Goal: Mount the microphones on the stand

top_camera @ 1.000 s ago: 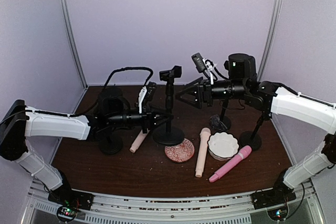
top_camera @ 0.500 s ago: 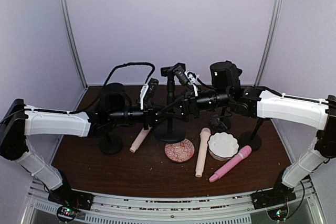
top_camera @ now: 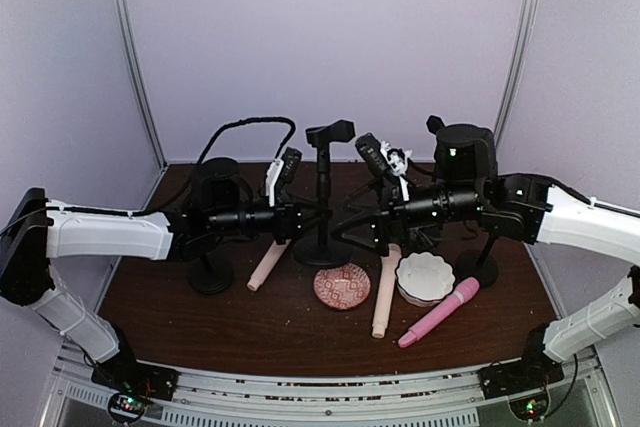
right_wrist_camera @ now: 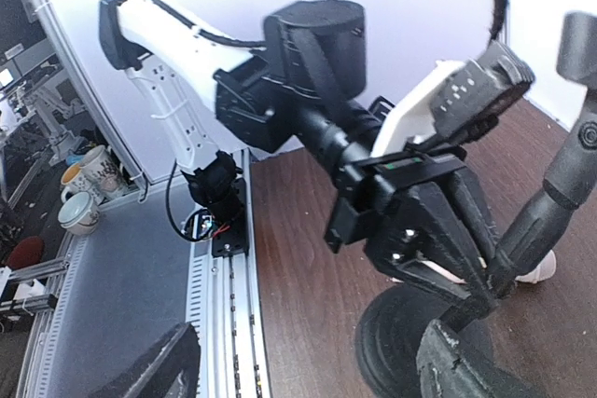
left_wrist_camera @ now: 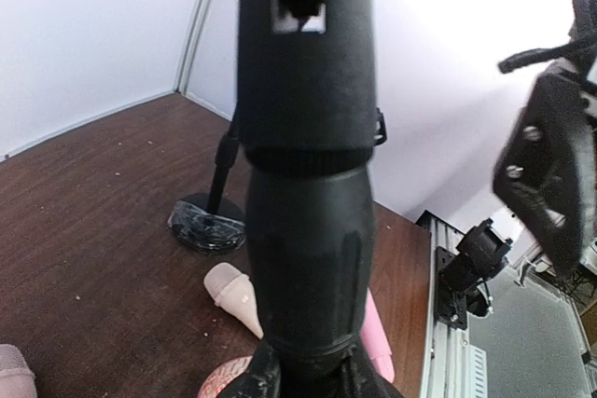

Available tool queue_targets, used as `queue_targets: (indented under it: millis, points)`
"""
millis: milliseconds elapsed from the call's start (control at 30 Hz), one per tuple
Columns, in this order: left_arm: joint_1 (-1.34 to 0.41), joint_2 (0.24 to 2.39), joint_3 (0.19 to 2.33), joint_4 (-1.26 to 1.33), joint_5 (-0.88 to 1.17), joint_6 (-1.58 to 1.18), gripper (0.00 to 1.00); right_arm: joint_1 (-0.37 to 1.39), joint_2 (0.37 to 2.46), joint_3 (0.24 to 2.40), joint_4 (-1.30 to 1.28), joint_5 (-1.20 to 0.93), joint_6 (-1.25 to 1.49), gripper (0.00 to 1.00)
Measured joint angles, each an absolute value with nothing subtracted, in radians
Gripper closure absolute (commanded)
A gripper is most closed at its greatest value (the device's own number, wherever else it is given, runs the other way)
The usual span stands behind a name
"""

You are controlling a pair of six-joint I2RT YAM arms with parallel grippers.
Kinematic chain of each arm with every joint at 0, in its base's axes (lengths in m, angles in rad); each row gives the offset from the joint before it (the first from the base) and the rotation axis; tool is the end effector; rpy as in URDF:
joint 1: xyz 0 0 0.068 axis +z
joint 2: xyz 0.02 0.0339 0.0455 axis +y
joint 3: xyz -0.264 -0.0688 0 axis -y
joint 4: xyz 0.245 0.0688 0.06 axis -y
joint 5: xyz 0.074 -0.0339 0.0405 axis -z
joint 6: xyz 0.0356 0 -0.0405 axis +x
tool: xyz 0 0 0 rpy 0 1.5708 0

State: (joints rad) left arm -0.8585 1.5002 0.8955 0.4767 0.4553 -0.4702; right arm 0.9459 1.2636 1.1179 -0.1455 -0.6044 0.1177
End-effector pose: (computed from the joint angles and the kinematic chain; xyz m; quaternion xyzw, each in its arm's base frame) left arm 0.2118 -0.2692 0.2734 0.2874 0.6890 -0.5301 0.4021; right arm 0.1534 0.2472 0.3593 -0.4708 0.6296 0.4948 0.3702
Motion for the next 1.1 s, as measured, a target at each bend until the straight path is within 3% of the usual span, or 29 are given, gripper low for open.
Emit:
queue_targets:
  millis: [100, 200, 400, 600, 833, 1100]
  points:
    - [-0.846, 1.500, 0.896, 0.468, 0.439, -0.471, 1.00, 0.955, 1.221, 1.104, -0.144, -0.586, 0.110, 0.16]
    - [-0.846, 1.500, 0.894, 0.479, 0.455, -0.470, 1.00, 0.935, 1.219, 1.085, -0.142, -0.551, 0.119, 0.00]
    - [-0.846, 1.500, 0.888, 0.516, 0.536, -0.471, 1.00, 0.879, 1.252, 1.039, -0.073, -0.502, 0.155, 0.00]
    - [-0.846, 1.500, 0.888, 0.529, 0.586, -0.471, 1.00, 0.879, 1.296, 1.051, 0.037, -0.506, 0.159, 0.12]
    - [-0.846, 1.508, 0.888, 0.525, 0.591, -0.471, 1.00, 0.892, 1.419, 1.128, 0.086, -0.546, 0.154, 0.15]
    - [-0.850, 1.509, 0.888, 0.498, 0.572, -0.473, 1.00, 0.913, 1.423, 1.129, 0.051, -0.533, 0.107, 0.21]
